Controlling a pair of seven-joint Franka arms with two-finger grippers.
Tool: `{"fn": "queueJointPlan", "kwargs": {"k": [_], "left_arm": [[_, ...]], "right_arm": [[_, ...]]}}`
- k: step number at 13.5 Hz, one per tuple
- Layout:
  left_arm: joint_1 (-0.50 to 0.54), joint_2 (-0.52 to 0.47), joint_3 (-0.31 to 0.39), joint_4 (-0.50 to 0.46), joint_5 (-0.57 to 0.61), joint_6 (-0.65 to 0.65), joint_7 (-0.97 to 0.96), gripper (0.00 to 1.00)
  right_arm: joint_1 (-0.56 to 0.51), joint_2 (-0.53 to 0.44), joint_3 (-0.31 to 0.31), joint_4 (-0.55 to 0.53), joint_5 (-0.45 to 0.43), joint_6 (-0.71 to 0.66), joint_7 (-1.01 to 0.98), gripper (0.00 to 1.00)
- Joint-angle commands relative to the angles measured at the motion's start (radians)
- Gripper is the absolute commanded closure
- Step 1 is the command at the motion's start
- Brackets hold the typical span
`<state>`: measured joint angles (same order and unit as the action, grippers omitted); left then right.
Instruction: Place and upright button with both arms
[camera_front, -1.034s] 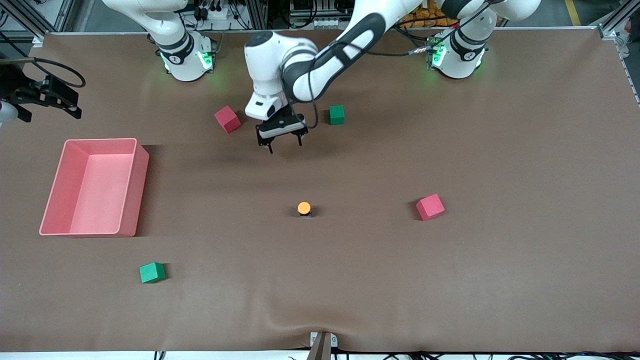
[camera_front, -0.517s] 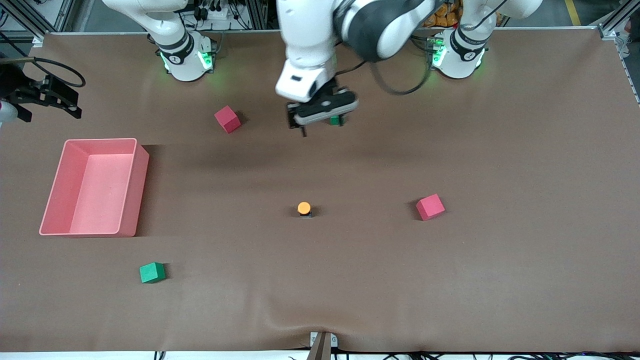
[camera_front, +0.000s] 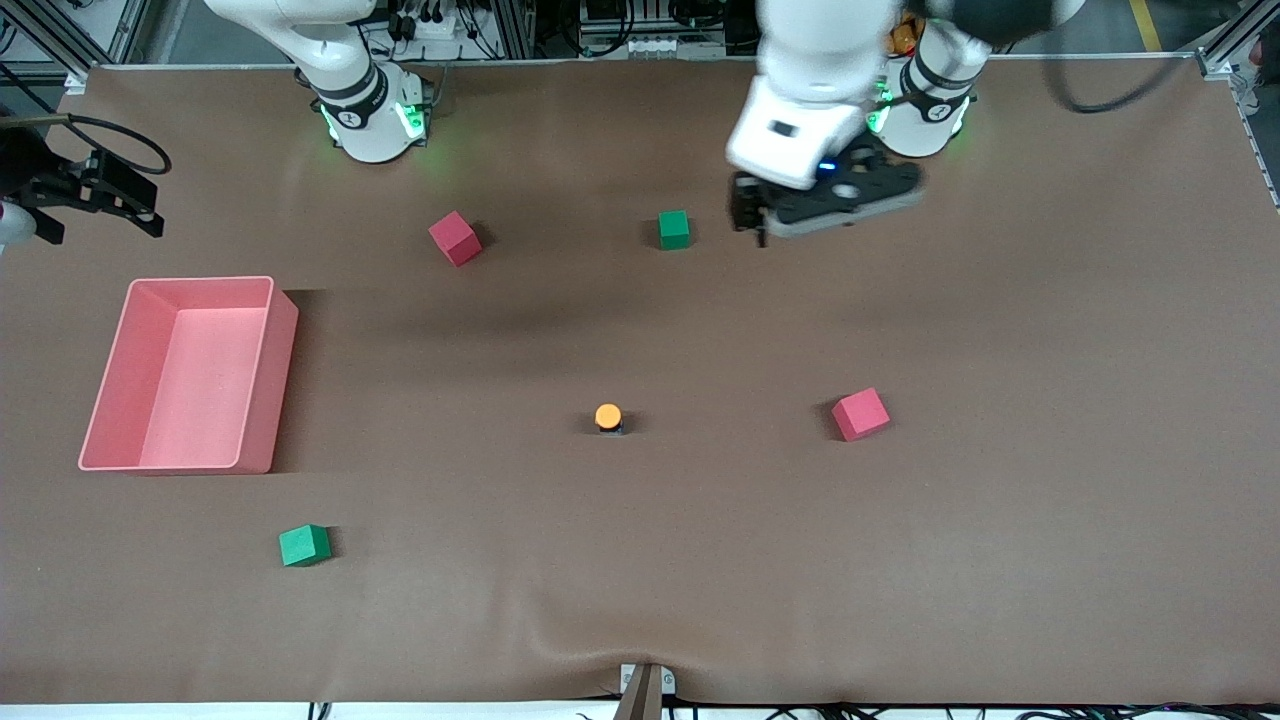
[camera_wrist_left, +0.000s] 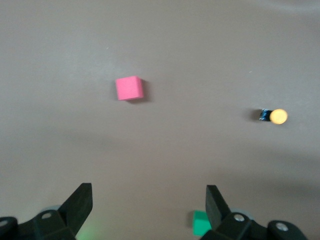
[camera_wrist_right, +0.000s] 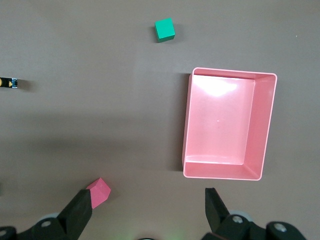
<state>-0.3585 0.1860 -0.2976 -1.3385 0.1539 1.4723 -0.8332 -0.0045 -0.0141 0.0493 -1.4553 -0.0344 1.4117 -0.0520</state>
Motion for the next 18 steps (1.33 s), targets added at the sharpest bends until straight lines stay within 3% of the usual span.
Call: {"fn": "queueJointPlan", "kwargs": {"k": [1,6,10,18], "left_arm": [[0.131,-0.057,-0.008,-0.042,-0.043,-0.064,0.219,0.0],[0.309,-0.128,-0.012,-0.111,-0.065,-0.046,0.348,0.0],[0.443,-0.212,-0.012,-0.229,-0.14,0.068,0.52,0.0],[0.498,-0.187,-0.005,-0.159,-0.146,0.062,0.583,0.0]], "right_arm": [[-0.002,0.003,0.0,0.015,0.014,-0.013,-0.011,0.0],[-0.002,0.003,0.0,0.015,0.014,-0.014,-0.011,0.0],[-0.002,0.003,0.0,0.015,0.014,-0.014,-0.011,0.0],[-0.002,0.003,0.0,0.015,0.014,-0.014,-0.011,0.0]]}}
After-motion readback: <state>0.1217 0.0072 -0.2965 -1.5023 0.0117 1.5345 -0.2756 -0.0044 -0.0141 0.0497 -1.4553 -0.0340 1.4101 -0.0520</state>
